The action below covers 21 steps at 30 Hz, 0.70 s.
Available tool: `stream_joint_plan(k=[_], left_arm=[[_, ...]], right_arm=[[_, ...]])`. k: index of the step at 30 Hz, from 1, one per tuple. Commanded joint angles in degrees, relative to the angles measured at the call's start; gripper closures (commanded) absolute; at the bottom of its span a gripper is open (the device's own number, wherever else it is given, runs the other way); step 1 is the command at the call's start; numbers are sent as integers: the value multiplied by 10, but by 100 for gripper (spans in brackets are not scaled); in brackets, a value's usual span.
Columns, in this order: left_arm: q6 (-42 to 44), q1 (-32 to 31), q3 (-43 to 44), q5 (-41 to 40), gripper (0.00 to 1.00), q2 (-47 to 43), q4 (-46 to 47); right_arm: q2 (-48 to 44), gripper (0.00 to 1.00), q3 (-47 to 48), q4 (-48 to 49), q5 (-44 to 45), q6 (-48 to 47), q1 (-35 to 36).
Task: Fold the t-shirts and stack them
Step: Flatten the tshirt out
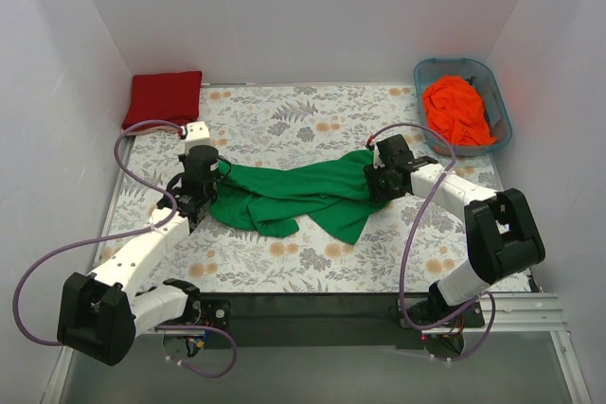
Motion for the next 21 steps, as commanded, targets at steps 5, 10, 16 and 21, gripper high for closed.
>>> stream_joint_plan(k=[5, 10, 16, 21], left_arm=[[0, 3, -8, -2, 100, -22, 9], [-1, 2, -10, 0, 100, -22, 9], [-1, 2, -9, 1, 100, -20, 8], [0, 2, -9, -1, 100, -17, 8]], right_arm=[[-2, 69, 23, 21, 17, -10, 2], [5, 90, 20, 22, 19, -10, 3], [-12, 99, 41, 14, 24, -8, 3], [-3, 99, 151, -13, 50, -7, 2]])
